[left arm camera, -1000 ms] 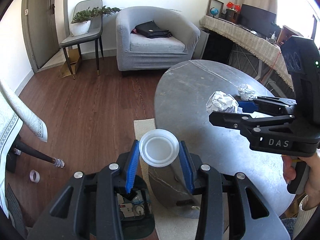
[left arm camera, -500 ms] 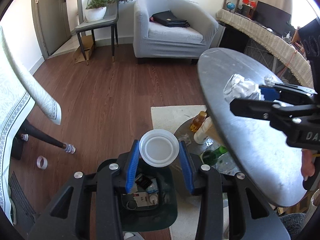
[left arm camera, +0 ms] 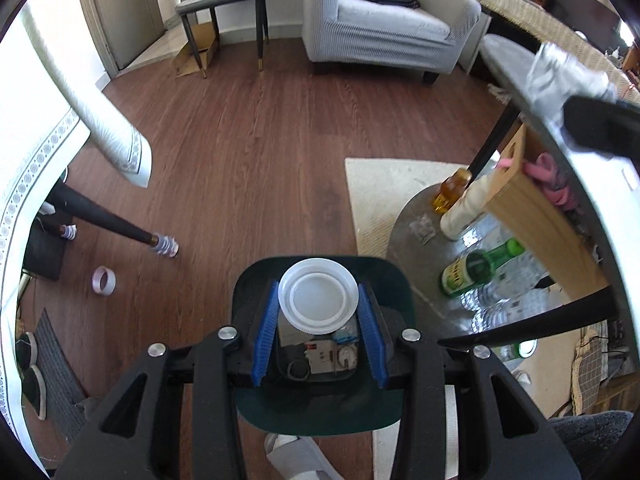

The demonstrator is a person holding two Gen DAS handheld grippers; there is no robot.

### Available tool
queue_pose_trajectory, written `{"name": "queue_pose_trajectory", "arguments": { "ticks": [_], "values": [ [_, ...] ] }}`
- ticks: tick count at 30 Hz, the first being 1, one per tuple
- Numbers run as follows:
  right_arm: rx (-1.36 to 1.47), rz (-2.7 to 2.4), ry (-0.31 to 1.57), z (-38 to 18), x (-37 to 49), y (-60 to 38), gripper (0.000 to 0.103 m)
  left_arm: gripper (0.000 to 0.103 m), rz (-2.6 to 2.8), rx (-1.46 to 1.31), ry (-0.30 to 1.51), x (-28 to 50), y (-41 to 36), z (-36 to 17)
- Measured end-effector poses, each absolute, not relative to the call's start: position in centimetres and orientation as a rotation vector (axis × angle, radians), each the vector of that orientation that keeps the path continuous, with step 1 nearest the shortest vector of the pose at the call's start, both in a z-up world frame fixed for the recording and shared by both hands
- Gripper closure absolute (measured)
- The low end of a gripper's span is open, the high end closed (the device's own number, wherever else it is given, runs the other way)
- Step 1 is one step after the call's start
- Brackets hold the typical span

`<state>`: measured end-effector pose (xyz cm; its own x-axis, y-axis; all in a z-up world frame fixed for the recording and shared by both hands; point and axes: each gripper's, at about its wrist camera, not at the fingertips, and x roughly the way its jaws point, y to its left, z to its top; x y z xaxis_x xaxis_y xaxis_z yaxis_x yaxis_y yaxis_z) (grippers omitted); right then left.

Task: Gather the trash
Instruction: 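Carry the lid over the bin and open the left tool while the right tool carries the paper ball, then lower the crumpled paper ball into the bin and open the right tool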

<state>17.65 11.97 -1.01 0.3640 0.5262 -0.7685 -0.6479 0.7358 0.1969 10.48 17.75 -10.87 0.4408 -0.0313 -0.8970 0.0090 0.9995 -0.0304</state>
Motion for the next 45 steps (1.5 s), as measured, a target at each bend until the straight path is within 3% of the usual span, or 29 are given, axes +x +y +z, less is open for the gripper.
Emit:
{"name": "queue_pose_trajectory", "arguments": {
  "ticks": [9, 11, 18, 37, 45],
  "values": [
    [-0.168, 0.792, 0.952, -1.9, 17.6, 14.4, 0.055, 0.060, -0.042, -0.010, 1.209, 9.5, 18.6, -13.9],
    [-0.176, 0.800, 0.959, -2.2, 17.6, 15.1, 0.055, 0.054, -0.040, -0.010, 1.207, 9.4, 18.9, -14.3],
    [-0.222, 0.822, 1.003, -3.8, 17.4, 18.1, 0.055, 0.054, -0.017, -0.033, 1.181, 9.0, 20.7, -13.2],
    [-0.325, 0.843, 1.183, -11.3, 16.7, 23.8, 0.055, 0.078, -0.013, -0.158, 0.974, 7.6, 24.0, -5.9],
    [-0.368, 0.831, 1.253, -14.3, 16.5, 24.6, 0.055, 0.082, -0.050, -0.183, 0.898, 7.3, 23.3, -3.1]
  ]
}}
